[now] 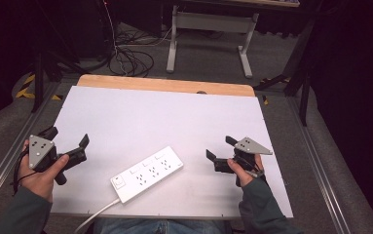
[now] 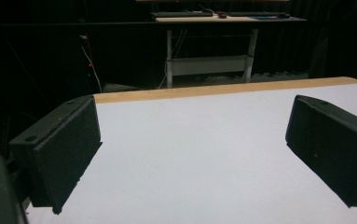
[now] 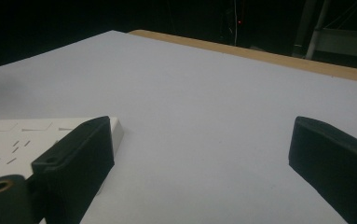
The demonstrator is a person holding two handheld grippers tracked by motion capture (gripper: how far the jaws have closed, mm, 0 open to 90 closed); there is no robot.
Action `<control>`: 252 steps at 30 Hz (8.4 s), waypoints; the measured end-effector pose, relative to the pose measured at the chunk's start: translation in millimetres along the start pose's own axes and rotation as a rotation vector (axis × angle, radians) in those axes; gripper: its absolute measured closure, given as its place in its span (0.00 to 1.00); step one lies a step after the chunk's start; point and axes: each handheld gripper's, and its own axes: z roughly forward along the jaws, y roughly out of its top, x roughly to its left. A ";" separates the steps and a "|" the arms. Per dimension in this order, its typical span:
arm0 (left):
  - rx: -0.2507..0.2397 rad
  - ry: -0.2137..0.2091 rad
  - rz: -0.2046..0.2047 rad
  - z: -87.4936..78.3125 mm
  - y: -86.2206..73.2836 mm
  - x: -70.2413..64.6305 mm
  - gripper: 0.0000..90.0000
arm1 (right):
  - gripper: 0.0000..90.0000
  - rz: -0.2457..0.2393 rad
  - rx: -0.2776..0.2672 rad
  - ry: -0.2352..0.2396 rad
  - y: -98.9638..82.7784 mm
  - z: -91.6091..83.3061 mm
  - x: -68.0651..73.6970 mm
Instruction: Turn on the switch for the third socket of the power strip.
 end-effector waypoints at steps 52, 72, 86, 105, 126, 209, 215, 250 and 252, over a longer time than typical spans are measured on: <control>0.015 -0.181 0.083 -7.1 3.5 6.3 0.97 | 0.08 -0.010 0.018 0.016 -0.6 0.4 1.4; 0.024 -0.220 0.105 -6.5 4.1 4.8 1.00 | 0.08 -0.009 0.016 0.016 -0.5 0.0 1.5; 0.037 -0.249 0.115 -3.3 4.1 0.6 1.00 | 0.08 -0.013 0.016 0.019 -0.6 0.0 1.6; 0.075 -0.284 0.121 9.3 2.3 -6.6 1.00 | 0.08 -0.013 0.016 0.018 -0.8 -1.7 2.2; 0.089 -0.334 0.171 21.3 3.8 -23.5 1.00 | 0.08 -0.015 0.014 0.020 -1.0 -1.6 2.0; 0.193 -0.487 0.271 58.0 0.5 -77.1 1.00 | 0.07 -0.033 0.034 0.029 -3.4 0.2 3.0; 0.198 -0.495 0.275 61.2 1.1 -82.2 1.00 | 0.07 -0.035 0.036 0.028 -3.5 0.4 3.0; 0.235 -0.585 0.376 70.4 1.7 -110.9 1.00 | 0.07 -0.033 0.038 0.031 -3.6 0.6 3.7; 0.238 -0.592 0.374 70.4 1.5 -112.1 1.00 | 0.07 -0.032 0.039 0.032 -3.7 0.8 3.8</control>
